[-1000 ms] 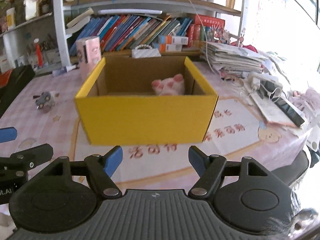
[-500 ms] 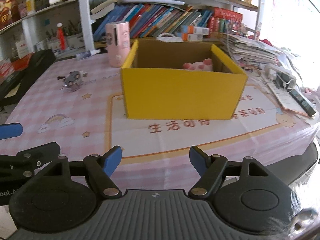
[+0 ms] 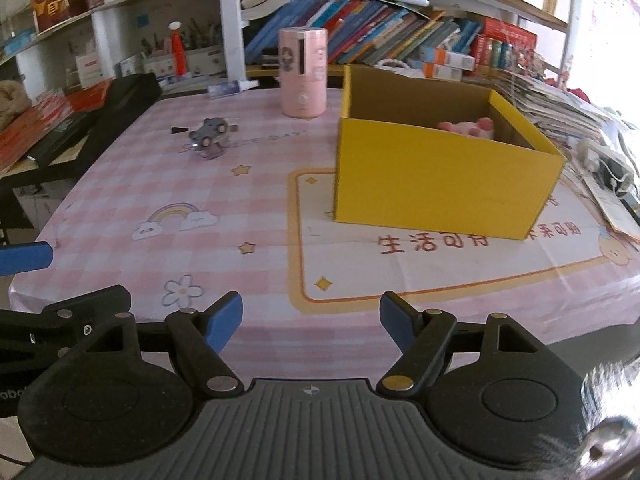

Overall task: Organize objects
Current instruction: 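Move both open tools toward the grey toy car and white charger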

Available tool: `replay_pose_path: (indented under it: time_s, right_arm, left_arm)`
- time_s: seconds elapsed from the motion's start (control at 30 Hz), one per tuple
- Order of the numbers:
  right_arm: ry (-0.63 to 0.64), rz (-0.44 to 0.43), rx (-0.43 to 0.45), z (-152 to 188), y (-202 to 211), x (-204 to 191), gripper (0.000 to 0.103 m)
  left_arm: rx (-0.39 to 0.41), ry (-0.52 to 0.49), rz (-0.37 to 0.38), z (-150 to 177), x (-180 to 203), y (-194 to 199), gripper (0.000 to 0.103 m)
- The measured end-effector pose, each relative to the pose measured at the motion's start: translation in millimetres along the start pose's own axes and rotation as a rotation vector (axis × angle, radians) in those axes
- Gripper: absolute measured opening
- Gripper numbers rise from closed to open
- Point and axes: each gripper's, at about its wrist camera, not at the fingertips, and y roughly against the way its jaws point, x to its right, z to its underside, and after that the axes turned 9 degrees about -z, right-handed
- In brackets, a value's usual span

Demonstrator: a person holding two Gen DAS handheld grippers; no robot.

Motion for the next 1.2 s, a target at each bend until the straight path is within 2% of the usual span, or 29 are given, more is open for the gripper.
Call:
replay_pose_path:
  time_s: [0.67,1.2]
  right_arm:
    - [0.094,-0.032,0.011,-11,-6,-42,0.076]
    - [0.134,-0.066,-0.021,-24,-30,-55,0.076]
  left_arm:
    - [0.024,0.067,-0.041,5,-39,7,0.085]
    - [-0.011,0.109,-0.070,2,-52,-11,0.085]
